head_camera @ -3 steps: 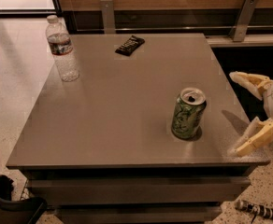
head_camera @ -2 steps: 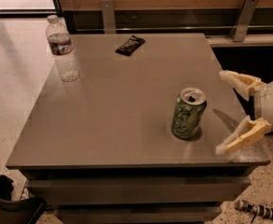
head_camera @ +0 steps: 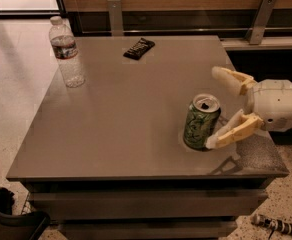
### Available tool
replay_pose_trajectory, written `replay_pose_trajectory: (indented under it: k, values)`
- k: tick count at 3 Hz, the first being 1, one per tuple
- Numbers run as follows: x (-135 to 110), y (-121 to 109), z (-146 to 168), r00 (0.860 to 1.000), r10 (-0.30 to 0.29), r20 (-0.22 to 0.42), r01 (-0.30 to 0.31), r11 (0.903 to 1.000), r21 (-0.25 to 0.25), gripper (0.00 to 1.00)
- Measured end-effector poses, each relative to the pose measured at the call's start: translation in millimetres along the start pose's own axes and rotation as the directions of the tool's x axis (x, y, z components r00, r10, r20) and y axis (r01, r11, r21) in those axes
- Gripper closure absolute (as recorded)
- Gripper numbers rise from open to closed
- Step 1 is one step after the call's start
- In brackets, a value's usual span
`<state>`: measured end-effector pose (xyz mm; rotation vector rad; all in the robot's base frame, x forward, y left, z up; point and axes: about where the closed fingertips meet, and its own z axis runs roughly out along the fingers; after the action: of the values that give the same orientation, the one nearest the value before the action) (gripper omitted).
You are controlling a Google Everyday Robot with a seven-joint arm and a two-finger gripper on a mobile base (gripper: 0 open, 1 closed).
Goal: Move green can near rxbar chocolate
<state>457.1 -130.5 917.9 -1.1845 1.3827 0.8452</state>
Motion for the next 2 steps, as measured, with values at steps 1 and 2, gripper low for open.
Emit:
replay_pose_trajectory:
  k: [1,2]
  values:
    - [11,-7,8,0.998,0.061,-0.002,-0.061,0.9981,0.01,0.0]
    - [29,-9,10,0.994,0.111,-0.007,-0.11,0.9936,0.025,0.0]
